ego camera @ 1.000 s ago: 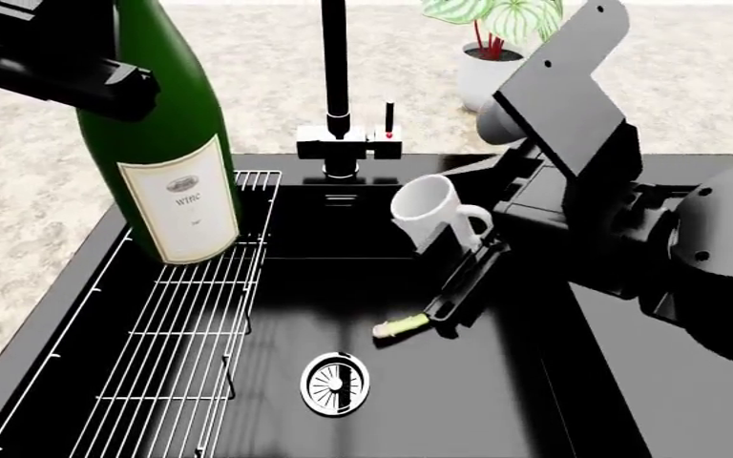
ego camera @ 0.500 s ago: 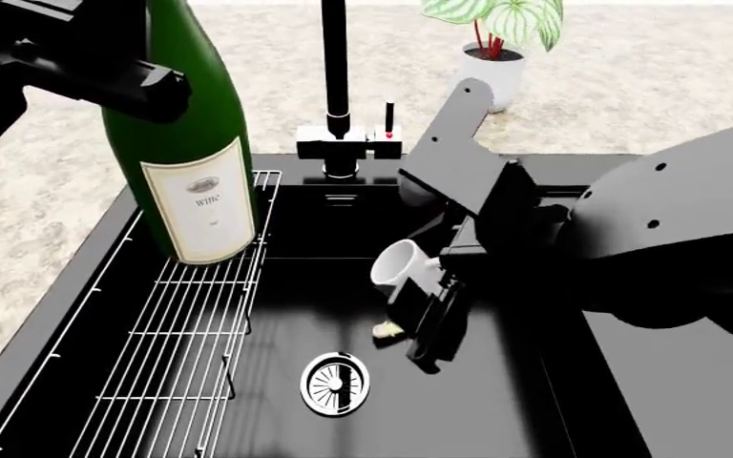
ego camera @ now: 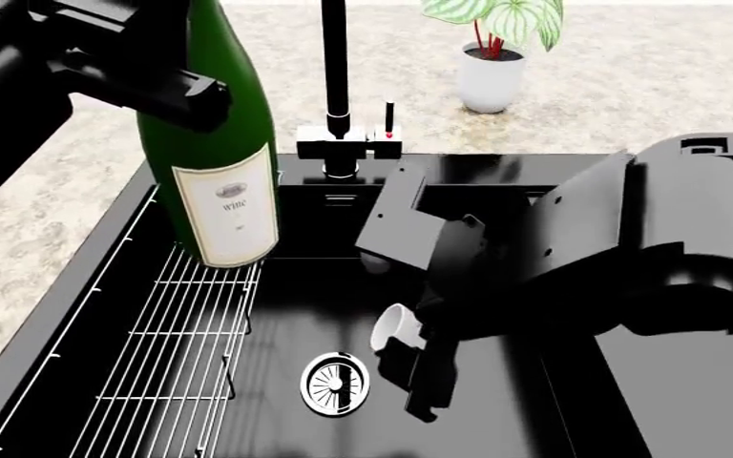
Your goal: Pick the mug and bottle and place them in the sink. Then turn on the water.
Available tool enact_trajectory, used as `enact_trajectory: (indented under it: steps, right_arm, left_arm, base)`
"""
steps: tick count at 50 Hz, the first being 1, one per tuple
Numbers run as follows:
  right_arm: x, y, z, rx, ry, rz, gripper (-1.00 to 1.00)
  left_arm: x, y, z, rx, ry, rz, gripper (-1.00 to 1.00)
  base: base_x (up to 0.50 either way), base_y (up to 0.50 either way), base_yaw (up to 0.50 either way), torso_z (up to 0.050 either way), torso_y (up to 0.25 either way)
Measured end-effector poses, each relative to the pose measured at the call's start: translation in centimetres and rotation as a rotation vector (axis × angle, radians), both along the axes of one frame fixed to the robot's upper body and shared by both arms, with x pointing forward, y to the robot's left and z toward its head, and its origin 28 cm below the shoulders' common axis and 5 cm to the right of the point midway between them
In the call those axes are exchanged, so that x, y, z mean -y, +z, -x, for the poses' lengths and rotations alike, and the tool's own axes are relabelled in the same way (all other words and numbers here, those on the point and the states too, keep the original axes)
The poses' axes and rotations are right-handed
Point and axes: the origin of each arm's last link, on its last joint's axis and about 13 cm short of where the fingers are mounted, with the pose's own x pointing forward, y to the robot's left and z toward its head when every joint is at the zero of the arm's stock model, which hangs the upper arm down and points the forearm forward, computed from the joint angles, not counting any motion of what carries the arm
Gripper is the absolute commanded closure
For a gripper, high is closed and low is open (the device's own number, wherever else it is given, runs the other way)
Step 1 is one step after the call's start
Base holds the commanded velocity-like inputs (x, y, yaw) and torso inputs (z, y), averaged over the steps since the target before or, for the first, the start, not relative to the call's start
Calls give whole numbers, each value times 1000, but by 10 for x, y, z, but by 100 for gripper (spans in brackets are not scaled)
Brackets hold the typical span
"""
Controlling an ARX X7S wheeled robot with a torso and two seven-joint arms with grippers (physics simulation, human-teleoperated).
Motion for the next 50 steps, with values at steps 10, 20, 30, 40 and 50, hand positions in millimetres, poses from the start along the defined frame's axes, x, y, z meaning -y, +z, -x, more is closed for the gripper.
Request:
enact_trajectory:
  steps: [10, 20, 30, 40, 50]
  right_arm:
    - [-5, -15, -4, -54, 17, 42, 100]
    - [-9, -27, -7, -93, 23, 56, 100]
    - [-9, -36, -9, -121, 20, 62, -100]
    - [-8, -41, -8, -138, 33, 73, -100]
    - [-6, -43, -9, -140, 27, 72, -100]
  left_arm:
    - [2, -3, -2, -7, -9, 1, 100]
    - [3, -5, -3, -16, -16, 2, 100]
    - [4, -8, -4, -22, -18, 3, 100]
    - [4, -9, -5, -25, -20, 3, 100]
    - [5, -10, -5, -28, -19, 5, 100]
  base:
    - [42, 0, 5, 0, 1]
    - [42, 0, 5, 1, 0]
    - [43, 0, 6, 0, 1]
    - [44, 0, 6, 0, 1]
    - [44, 0, 6, 1, 1]
